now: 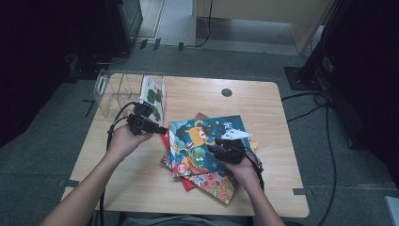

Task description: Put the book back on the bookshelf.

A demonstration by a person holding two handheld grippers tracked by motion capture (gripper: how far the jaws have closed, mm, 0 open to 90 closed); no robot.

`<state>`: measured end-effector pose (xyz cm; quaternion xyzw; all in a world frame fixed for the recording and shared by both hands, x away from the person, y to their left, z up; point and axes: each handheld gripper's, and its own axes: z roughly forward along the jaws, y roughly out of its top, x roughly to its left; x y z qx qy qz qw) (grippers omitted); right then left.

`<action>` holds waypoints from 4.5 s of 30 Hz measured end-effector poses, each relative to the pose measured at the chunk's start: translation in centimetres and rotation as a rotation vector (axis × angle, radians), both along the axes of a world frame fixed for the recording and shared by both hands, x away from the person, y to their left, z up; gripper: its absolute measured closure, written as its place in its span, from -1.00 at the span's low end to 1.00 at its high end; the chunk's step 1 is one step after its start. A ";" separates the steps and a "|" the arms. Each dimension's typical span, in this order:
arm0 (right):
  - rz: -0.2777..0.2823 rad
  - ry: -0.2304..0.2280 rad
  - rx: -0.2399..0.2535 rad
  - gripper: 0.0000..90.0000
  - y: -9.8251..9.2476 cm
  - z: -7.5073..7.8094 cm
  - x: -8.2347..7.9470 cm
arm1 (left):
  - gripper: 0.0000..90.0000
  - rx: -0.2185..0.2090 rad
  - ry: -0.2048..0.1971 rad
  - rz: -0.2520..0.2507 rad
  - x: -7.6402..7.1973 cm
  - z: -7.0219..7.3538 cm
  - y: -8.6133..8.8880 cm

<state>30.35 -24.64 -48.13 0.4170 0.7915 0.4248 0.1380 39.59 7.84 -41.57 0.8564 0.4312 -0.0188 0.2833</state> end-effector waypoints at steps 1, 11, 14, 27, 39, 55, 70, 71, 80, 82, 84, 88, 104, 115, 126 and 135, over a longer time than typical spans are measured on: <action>-0.004 0.005 0.002 0.29 -0.3 -0.1 -0.1 | 0.10 0.009 -0.005 -0.007 -0.1 -0.1 -0.2; -0.069 0.018 -0.008 0.46 -3.1 0.0 -2.1 | 0.25 -0.008 0.013 -0.034 -0.5 -1.8 -0.9; -0.088 0.015 -0.019 0.49 -4.2 -0.1 -2.9 | 0.25 -0.022 0.007 -0.023 -0.6 -2.3 -1.0; -0.178 0.041 -0.021 0.77 -7.4 -1.0 -5.1 | 0.57 -0.034 0.013 -0.051 -0.6 -3.6 -1.1; -0.218 0.048 -0.014 0.93 -8.9 -1.3 -6.6 | 0.66 -0.051 0.010 -0.069 -0.6 -4.2 -1.6; -0.204 0.113 -0.027 1.00 -10.2 -1.2 -7.5 | 0.83 -0.074 -0.003 -0.053 -0.3 -4.1 -0.7; -0.250 0.106 -0.017 1.00 -11.0 -1.4 -5.6 | 0.80 -0.092 -0.014 -0.002 -0.9 -4.2 0.7; -0.250 0.106 -0.017 1.00 -11.0 -1.4 -5.6 | 0.80 -0.092 -0.014 -0.002 -0.9 -4.2 0.7; -0.276 0.109 0.000 1.00 -11.4 -1.5 -4.0 | 0.79 -0.095 -0.020 0.034 -1.7 -4.2 1.9; -0.283 0.108 0.003 1.00 -11.5 -1.5 -3.4 | 0.79 -0.098 -0.021 0.043 -1.8 -4.2 2.1; -0.287 0.109 0.003 1.00 -11.6 -1.5 -3.0 | 0.79 -0.098 -0.023 0.053 -2.0 -4.2 2.5; -0.297 0.107 0.010 1.00 -11.7 -1.6 -2.2 | 0.79 -0.102 -0.014 0.078 -2.1 -4.4 3.3; -0.336 0.095 0.045 1.00 -12.1 -1.9 0.1 | 0.80 -0.082 -0.010 0.108 -2.3 -5.1 3.8; -0.338 0.094 0.031 1.00 -11.6 -1.8 1.6 | 0.84 -0.072 -0.002 0.115 -1.8 -5.0 4.1; -0.332 0.100 0.040 1.00 -11.3 -2.0 3.2 | 0.84 -0.071 -0.023 0.141 -0.9 -5.1 4.5; -0.338 0.097 0.071 1.00 -11.0 -2.3 3.3 | 0.84 -0.080 -0.028 0.158 -0.4 -5.7 4.7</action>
